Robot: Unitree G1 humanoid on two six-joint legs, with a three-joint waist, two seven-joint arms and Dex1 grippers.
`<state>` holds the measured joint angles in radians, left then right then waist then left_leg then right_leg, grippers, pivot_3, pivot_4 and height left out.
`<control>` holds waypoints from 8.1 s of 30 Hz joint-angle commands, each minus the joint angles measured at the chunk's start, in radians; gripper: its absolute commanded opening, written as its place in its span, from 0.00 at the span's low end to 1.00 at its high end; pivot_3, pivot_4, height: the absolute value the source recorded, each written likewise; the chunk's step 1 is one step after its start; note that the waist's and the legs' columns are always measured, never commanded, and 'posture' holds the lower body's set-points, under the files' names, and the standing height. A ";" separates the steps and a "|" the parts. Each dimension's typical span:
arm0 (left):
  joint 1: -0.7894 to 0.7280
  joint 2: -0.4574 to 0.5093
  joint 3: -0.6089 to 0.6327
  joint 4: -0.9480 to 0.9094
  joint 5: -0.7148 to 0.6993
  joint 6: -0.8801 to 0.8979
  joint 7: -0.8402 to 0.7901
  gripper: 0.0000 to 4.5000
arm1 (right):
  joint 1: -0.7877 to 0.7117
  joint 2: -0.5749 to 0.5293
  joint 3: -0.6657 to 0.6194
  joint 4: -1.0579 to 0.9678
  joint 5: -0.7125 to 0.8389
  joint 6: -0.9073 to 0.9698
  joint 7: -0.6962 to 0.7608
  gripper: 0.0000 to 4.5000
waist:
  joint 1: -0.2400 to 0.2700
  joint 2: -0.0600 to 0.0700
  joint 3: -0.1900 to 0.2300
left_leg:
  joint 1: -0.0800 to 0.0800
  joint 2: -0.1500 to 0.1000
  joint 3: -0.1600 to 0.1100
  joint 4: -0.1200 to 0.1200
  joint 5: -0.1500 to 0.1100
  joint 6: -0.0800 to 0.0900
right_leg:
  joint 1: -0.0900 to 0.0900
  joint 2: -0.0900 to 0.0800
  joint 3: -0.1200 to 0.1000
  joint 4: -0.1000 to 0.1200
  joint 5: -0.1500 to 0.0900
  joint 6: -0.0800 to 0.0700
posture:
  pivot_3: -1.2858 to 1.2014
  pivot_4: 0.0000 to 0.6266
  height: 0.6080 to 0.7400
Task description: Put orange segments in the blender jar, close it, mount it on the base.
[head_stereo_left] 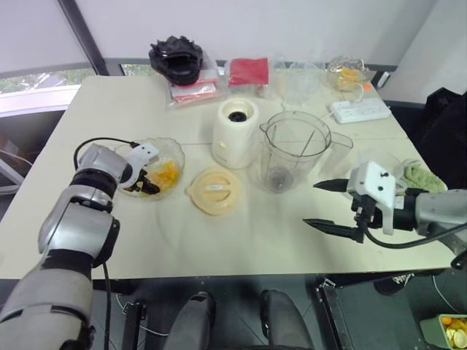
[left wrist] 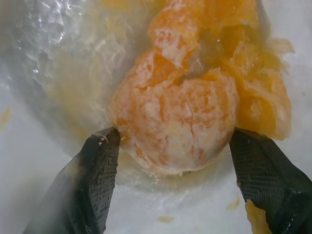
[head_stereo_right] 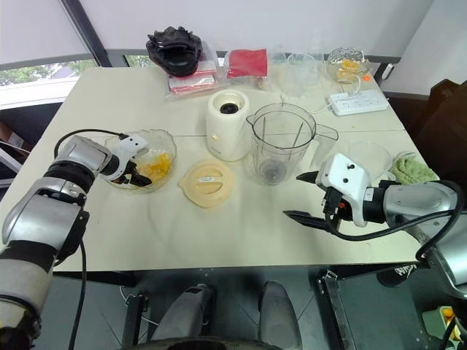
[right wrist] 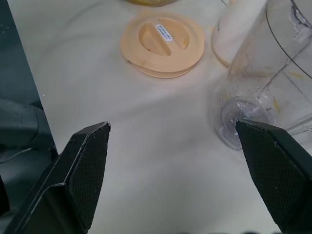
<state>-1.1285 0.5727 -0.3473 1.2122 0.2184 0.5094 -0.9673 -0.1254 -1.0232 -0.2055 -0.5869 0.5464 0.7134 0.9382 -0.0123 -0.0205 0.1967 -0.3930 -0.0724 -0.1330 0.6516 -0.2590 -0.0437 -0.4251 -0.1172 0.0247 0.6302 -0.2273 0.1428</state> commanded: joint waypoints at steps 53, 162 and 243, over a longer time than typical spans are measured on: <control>0.142 0.035 0.389 -0.451 -0.254 0.195 0.071 0.03 | 0.006 -0.010 -0.003 -0.043 -0.005 -0.017 -0.052 0.96 | -0.002 0.000 -0.001 | 0.001 0.000 -0.001 0.002 0.000 0.000 | 0.002 0.000 0.000 0.000 0.000 0.000 | 0.52 0.24 1.00; -0.580 -0.565 0.099 0.156 0.102 -0.499 -0.402 0.99 | 0.900 -0.088 0.229 -0.460 0.004 -0.541 -1.291 0.96 | 0.004 -0.002 0.001 | 0.002 -0.001 0.001 0.002 0.000 0.001 | 0.006 0.000 0.001 -0.002 -0.003 0.005 | 0.52 0.24 1.00; 0.560 -0.139 0.396 -1.427 -0.528 0.262 0.112 0.99 | -0.055 0.617 0.113 0.194 -0.297 -0.142 -1.030 0.96 | -0.002 0.002 -0.002 | 0.003 0.000 -0.001 0.007 0.000 0.000 | 0.006 0.002 0.001 0.002 0.001 -0.001 | 0.52 0.24 1.00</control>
<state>-0.5612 0.4329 0.0511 -0.1711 -0.2833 0.7705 -0.8742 -0.1499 -0.4126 -0.0655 -0.3957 0.2726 0.5955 -0.0959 -0.0139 -0.0187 0.1951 -0.3897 -0.0722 -0.1343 0.6584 -0.2591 -0.0433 -0.4191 -0.1155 0.0261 0.6318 -0.2262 0.1416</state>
